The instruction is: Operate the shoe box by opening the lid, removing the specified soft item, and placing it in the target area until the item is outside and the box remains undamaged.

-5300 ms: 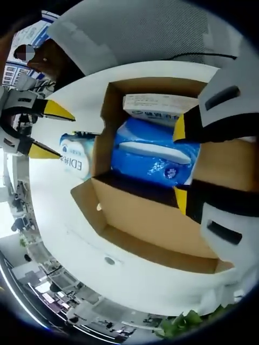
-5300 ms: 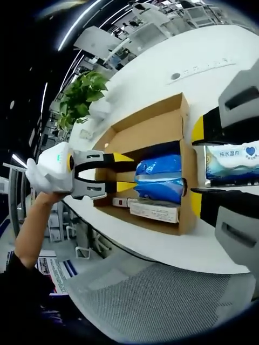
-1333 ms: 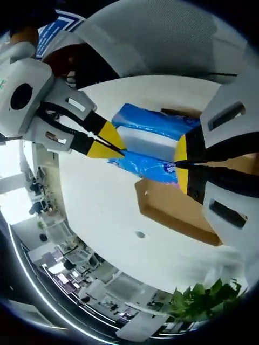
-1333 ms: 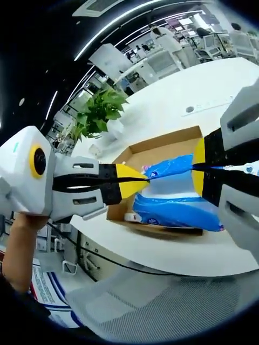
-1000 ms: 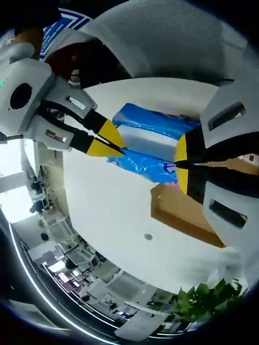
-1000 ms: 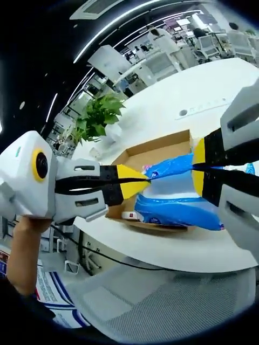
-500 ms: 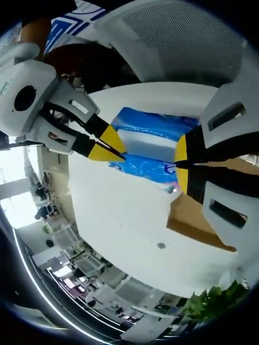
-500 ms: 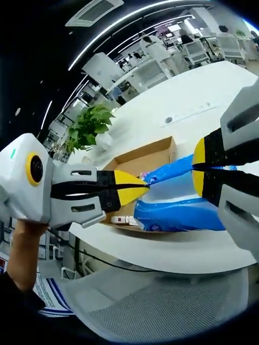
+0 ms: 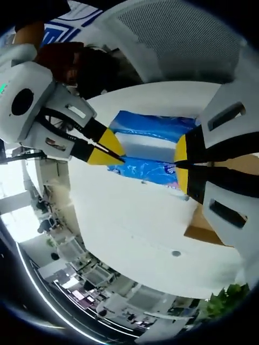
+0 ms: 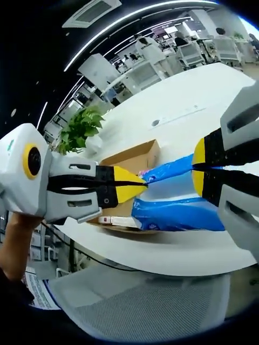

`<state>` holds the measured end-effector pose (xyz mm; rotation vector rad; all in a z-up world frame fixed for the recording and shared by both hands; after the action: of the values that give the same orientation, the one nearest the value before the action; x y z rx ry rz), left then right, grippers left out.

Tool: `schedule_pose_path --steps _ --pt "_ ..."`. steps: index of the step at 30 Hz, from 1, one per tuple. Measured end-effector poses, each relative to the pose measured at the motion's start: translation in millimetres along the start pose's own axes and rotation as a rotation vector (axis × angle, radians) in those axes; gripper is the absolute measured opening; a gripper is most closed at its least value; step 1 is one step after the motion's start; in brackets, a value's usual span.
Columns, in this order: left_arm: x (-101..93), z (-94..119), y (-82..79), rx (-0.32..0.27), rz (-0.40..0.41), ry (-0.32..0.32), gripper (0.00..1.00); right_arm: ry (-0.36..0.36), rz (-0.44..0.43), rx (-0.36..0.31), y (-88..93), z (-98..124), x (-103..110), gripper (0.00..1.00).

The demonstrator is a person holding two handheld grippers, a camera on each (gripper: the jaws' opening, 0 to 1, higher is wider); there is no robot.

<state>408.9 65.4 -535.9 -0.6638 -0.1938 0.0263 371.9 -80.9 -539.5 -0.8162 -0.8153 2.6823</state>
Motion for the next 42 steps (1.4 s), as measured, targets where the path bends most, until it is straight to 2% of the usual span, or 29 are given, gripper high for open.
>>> schedule_pose_path --steps 9,29,42 --pt "2.8 -23.7 -16.4 -0.018 0.015 0.019 0.0 0.001 0.008 0.019 24.5 6.0 -9.4 0.0" --pt "5.4 -73.3 -41.3 0.013 -0.004 0.076 0.0 -0.022 0.035 0.066 73.8 5.1 -21.9 0.0" --pt "9.4 -105.1 -54.0 0.029 0.013 0.106 0.0 -0.044 0.067 0.102 104.5 0.2 -33.4 0.0"
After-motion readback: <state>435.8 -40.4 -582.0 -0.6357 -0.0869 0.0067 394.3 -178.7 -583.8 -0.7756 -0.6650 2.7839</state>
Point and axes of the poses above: the point that each gripper's makers call its tool centre point, and the gripper's own axes: z roughly backward along the fingers, x roughly to its left, y roughly out of its underside, the point moved 9 cm from there along z, roughly backward along the fingers, and after that the axes turned 1 degree about y, right-handed, at the moved point
